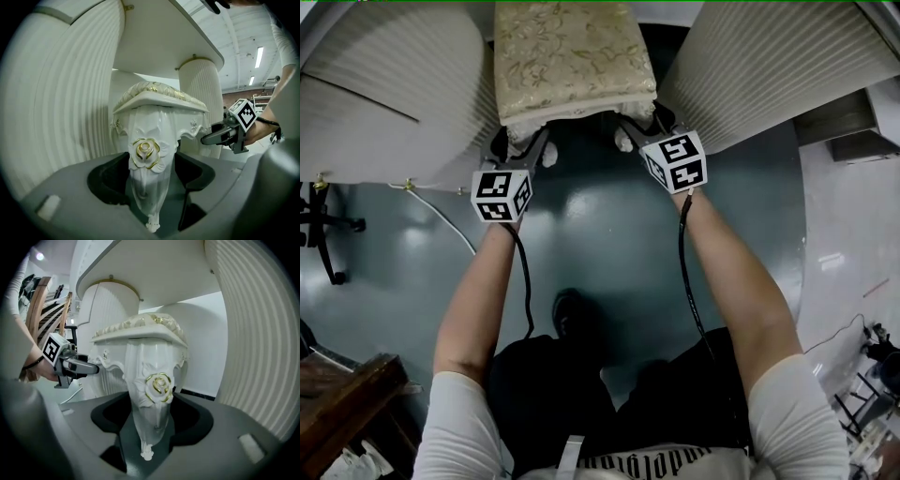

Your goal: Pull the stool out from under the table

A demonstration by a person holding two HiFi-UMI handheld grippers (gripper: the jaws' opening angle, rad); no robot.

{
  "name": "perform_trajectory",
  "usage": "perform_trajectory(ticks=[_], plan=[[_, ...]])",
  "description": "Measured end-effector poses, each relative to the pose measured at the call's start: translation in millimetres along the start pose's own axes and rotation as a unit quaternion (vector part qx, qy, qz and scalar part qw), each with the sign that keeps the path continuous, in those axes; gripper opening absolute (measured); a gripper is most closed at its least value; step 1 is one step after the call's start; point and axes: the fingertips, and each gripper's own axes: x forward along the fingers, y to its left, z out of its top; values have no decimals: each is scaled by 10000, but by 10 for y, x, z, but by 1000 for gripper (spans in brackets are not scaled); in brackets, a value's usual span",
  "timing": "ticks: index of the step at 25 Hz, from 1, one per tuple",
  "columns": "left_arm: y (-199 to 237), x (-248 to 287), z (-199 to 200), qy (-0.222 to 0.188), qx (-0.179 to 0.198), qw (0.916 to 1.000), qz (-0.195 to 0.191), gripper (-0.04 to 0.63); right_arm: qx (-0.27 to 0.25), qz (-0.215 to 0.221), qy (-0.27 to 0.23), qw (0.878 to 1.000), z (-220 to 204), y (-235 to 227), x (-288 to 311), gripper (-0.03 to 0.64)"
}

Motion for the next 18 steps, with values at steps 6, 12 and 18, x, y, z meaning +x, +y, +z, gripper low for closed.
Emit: perform_trajectory(ticks=[6, 12, 18], plan=[[10, 21, -1, 144, 52, 9999, -48, 290, 63, 3, 55, 10000, 13, -46, 26, 258], [220, 271, 21, 285, -56, 9995, 85, 288, 22, 233, 195, 9995, 93, -235, 378, 256], [35, 32, -36, 304, -55, 9995, 79, 287, 28, 275, 241, 9993, -19, -85, 137, 256]])
